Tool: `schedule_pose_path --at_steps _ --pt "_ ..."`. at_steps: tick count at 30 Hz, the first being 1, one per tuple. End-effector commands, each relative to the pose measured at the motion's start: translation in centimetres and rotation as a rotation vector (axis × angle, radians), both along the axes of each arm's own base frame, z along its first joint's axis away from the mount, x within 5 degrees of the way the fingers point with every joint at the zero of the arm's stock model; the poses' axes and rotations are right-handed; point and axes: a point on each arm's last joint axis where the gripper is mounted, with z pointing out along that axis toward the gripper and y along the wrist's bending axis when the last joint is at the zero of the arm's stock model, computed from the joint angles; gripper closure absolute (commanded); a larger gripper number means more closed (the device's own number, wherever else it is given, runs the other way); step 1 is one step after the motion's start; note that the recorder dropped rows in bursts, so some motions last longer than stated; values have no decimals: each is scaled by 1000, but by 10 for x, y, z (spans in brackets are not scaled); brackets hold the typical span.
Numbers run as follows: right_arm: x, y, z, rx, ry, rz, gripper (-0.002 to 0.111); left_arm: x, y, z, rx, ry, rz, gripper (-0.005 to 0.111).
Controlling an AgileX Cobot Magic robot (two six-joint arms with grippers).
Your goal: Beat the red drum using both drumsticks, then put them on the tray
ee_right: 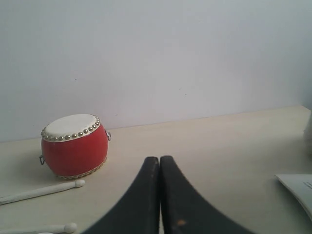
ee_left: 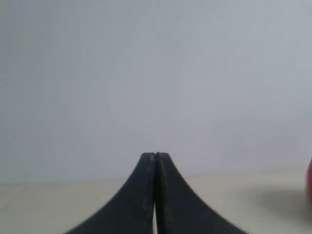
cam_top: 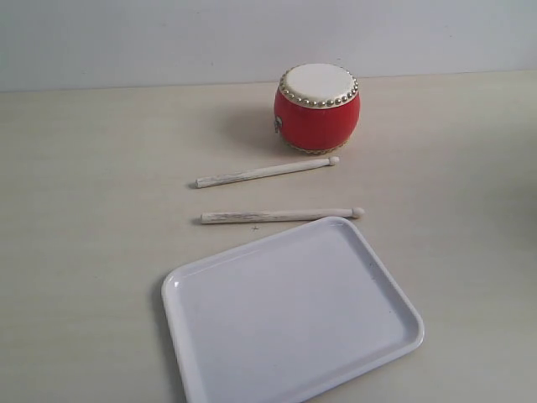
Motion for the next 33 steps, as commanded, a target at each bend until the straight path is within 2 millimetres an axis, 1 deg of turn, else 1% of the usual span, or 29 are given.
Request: schedule_pose_path --at_steps 1,4,17,22,24,26,28,29,30,33 --pt "0 0 -1 -5 -7 -4 108 -5 1 16 -540 -167 -143 107" --pt "0 0 -1 -3 -7 -4 108 -6 1 20 -552 -211 -160 107" --pt "0 0 -1 -3 -7 -4 108 -7 1 20 -552 -219 -162 107" --pt "0 0 -1 -3 -7 -4 108 -7 1 21 -502 -234 -150 107" --pt "0 0 -1 -3 -7 -4 108 -7 2 22 -529 -239 -149 107" --pt "0 0 -1 -3 -7 -4 108 -7 4 21 -599 -238 -146 107" --pt "0 0 -1 -3 -7 -4 108 0 5 16 -665 -158 -121 107" --pt "0 0 -1 -3 -7 -4 108 4 5 16 -668 -132 -111 107" --pt "0 0 -1 0 -7 -4 108 7 5 19 -663 -115 -104 107" --pt "0 0 -1 0 -7 -4 108 25 4 40 -617 -52 -73 107"
